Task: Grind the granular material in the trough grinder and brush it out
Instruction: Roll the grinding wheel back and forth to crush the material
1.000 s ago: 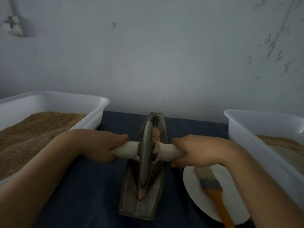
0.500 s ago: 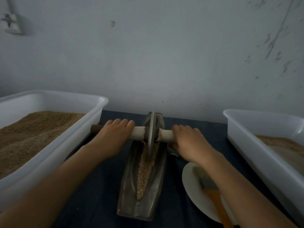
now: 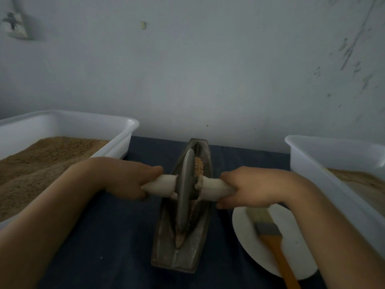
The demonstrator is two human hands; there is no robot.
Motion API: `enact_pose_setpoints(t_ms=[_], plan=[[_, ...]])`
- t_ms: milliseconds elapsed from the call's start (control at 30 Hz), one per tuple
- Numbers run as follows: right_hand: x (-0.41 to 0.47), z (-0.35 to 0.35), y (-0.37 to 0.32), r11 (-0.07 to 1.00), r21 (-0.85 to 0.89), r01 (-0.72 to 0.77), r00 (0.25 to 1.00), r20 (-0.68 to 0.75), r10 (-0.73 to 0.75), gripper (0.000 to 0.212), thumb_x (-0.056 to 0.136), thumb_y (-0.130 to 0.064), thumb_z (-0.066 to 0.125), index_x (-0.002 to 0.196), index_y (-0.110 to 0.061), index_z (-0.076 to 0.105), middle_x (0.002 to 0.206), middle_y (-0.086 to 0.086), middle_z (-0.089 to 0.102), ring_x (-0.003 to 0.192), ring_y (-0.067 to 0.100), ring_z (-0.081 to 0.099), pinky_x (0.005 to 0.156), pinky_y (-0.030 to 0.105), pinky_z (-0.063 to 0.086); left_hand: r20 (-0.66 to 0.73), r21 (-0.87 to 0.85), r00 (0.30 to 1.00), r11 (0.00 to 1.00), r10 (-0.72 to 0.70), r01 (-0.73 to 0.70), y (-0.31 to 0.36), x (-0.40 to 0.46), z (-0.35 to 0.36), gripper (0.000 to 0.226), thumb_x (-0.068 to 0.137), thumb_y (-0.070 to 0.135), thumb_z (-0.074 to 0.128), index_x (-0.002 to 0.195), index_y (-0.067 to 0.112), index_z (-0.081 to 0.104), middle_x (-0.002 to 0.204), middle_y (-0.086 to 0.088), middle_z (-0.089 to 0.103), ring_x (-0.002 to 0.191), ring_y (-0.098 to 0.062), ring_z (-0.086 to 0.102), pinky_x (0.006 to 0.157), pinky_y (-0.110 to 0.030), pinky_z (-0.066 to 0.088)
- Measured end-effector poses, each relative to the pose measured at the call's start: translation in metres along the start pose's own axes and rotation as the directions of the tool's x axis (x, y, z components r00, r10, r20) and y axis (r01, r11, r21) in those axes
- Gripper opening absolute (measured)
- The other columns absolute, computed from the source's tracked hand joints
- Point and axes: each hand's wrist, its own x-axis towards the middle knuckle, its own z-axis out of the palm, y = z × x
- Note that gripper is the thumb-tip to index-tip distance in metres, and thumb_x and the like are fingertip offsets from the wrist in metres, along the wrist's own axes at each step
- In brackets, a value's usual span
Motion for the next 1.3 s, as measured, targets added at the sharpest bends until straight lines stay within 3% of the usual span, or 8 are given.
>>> enact_pose_setpoints(t_ms=[133, 267, 433, 533, 700, 933, 1167, 1300], plan=[[0.025, 0.011, 0.013, 0.994, -0.068, -0.083, 0.979, -0.191, 0.069, 0.03, 0.088, -0.042, 0.057, 0.102, -0.017, 0.048, 0.095, -0.002, 0.053, 0.086, 0.015, 0.052, 0.063, 0.029, 0.037, -0.149, -0.048, 0.989, 0.999, -0.016, 0.009, -0.005, 0.023, 0.004, 0.032, 0.091, 0.016, 0.056, 0.114, 0.026, 0.034, 0.11, 0.004, 0.049, 0.095, -0.01, 0.049, 0.082, -0.023, 0.038], [0.049, 0.031, 0.028, 0.968, -0.205, -0.147, 0.841, -0.54, 0.014, 0.028, 0.09, -0.037, 0.052, 0.11, -0.018, 0.046, 0.111, 0.001, 0.054, 0.1, 0.021, 0.05, 0.071, 0.031, 0.025, -0.313, 0.039, 0.947, 0.995, -0.076, 0.093, -0.009, 0.04, 0.01, 0.036, 0.091, 0.019, 0.055, 0.121, 0.019, 0.036, 0.122, -0.002, 0.048, 0.107, -0.016, 0.05, 0.09, -0.028, 0.039], [0.052, 0.039, 0.034, 0.978, -0.155, -0.136, 0.799, -0.601, 0.016, 0.029, 0.091, -0.036, 0.053, 0.112, -0.017, 0.046, 0.111, 0.001, 0.054, 0.101, 0.021, 0.049, 0.073, 0.033, 0.028, -0.681, 0.305, 0.732, 0.921, 0.031, 0.244, -0.007, 0.056, 0.03, 0.041, 0.089, 0.026, 0.056, 0.124, 0.023, 0.034, 0.123, 0.003, 0.046, 0.111, -0.015, 0.047, 0.094, -0.028, 0.036], [0.047, 0.033, 0.03, 0.979, -0.155, -0.132, 0.859, -0.511, 0.035, 0.027, 0.092, -0.034, 0.051, 0.111, -0.015, 0.045, 0.112, 0.003, 0.054, 0.098, 0.021, 0.05, 0.072, 0.032, 0.028, -0.659, 0.303, 0.751, 0.926, 0.035, 0.223, -0.006, 0.053, 0.028, 0.038, 0.089, 0.026, 0.056, 0.121, 0.023, 0.034, 0.121, 0.003, 0.049, 0.108, -0.014, 0.049, 0.093, -0.027, 0.036], [0.023, 0.014, 0.014, 0.996, -0.076, -0.052, 0.985, -0.167, 0.039, 0.026, 0.091, -0.037, 0.056, 0.1, -0.016, 0.045, 0.083, -0.006, 0.046, 0.069, 0.006, 0.042, 0.056, 0.022, 0.031, -0.376, 0.204, 0.926, 0.977, 0.021, 0.06, -0.001, 0.026, 0.015, 0.034, 0.091, 0.026, 0.056, 0.116, 0.028, 0.033, 0.109, 0.009, 0.049, 0.093, -0.006, 0.046, 0.083, -0.019, 0.034], [-0.01, 0.001, -0.004, 0.998, -0.055, 0.03, 0.999, 0.016, -0.029, 0.03, 0.088, -0.044, 0.058, 0.073, -0.028, 0.038, 0.075, -0.009, 0.046, 0.063, 0.002, 0.042, 0.052, 0.019, 0.033, -0.032, 0.08, 0.999, 0.997, 0.012, -0.01, 0.006, -0.007, -0.001, 0.03, 0.091, 0.024, 0.057, 0.11, 0.027, 0.034, 0.098, 0.009, 0.049, 0.091, -0.009, 0.051, 0.084, -0.025, 0.042], [0.025, 0.011, 0.014, 0.997, -0.057, -0.053, 0.983, -0.177, 0.043, 0.024, 0.09, -0.036, 0.056, 0.086, -0.021, 0.038, 0.084, -0.004, 0.049, 0.072, 0.01, 0.046, 0.058, 0.025, 0.034, -0.251, 0.058, 0.968, 0.998, -0.019, 0.035, -0.005, 0.028, 0.008, 0.031, 0.091, 0.02, 0.056, 0.113, 0.025, 0.035, 0.112, 0.003, 0.049, 0.099, -0.01, 0.049, 0.087, -0.025, 0.039], [0.054, 0.032, 0.033, 0.974, -0.171, -0.151, 0.861, -0.506, 0.044, 0.024, 0.09, -0.029, 0.055, 0.106, -0.014, 0.046, 0.11, 0.005, 0.054, 0.097, 0.022, 0.049, 0.07, 0.032, 0.027, -0.601, 0.256, 0.799, 0.945, -0.011, 0.205, -0.008, 0.055, 0.022, 0.034, 0.091, 0.022, 0.052, 0.121, 0.02, 0.035, 0.121, 0.001, 0.046, 0.11, -0.017, 0.047, 0.093, -0.029, 0.037]])
